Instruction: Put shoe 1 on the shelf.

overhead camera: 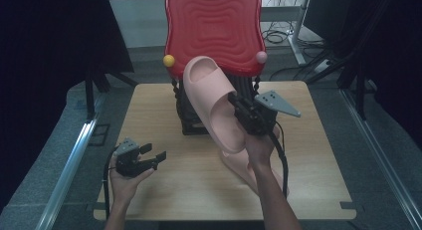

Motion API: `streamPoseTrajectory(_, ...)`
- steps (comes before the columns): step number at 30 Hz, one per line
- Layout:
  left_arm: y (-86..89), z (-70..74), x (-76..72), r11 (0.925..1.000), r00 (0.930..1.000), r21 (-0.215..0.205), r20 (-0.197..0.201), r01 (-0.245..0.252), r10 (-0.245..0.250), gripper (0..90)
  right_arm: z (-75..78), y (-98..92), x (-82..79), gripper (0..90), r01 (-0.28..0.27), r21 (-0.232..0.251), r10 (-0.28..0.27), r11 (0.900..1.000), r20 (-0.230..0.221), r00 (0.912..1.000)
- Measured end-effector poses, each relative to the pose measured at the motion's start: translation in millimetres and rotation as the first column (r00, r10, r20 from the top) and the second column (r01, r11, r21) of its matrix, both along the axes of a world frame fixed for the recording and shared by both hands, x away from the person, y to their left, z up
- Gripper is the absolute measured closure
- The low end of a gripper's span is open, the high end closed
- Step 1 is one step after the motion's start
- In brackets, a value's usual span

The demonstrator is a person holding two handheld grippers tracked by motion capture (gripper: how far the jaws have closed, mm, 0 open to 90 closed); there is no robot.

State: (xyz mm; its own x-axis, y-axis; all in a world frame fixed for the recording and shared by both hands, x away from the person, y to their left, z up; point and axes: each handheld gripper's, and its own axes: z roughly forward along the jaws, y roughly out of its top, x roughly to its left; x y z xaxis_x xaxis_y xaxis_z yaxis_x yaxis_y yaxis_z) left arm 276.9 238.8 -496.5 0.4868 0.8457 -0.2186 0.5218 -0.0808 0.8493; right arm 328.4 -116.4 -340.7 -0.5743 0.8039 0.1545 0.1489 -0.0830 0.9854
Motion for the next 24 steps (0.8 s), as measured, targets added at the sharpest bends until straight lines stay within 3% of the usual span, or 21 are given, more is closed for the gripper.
streamPoseTrajectory(9,-2.3,-0.6,0.0,1.0,1.0,0.0,-0.003,0.008,-0.008,29.0,29.5,12.6,23.2,84.7,0.031,0.001,-0.031,1.0,0.028,0.9991)
streamPoseTrajectory(13,-2.9,-0.7,0.1,0.9999,0.9999,0.001,-0.004,0.011,-0.011,29.0,48.5,20.8,39.4,84.7,0.056,-0.004,-0.056,0.998,0.042,0.9976)
streamPoseTrajectory(22,-2.5,-0.1,-0.5,0.9999,0.9999,-0.005,0.002,0.01,-0.01,29.0,73.3,41.3,73.3,84.7,0.106,-0.007,-0.106,0.994,0.047,0.9933)
streamPoseTrajectory(24,-4.5,-0.8,-0.2,0.9999,0.9999,-0.005,-0.003,0.016,-0.016,29.0,83.4,51.5,87.1,84.7,0.123,-0.022,-0.122,0.992,0.046,0.9915)
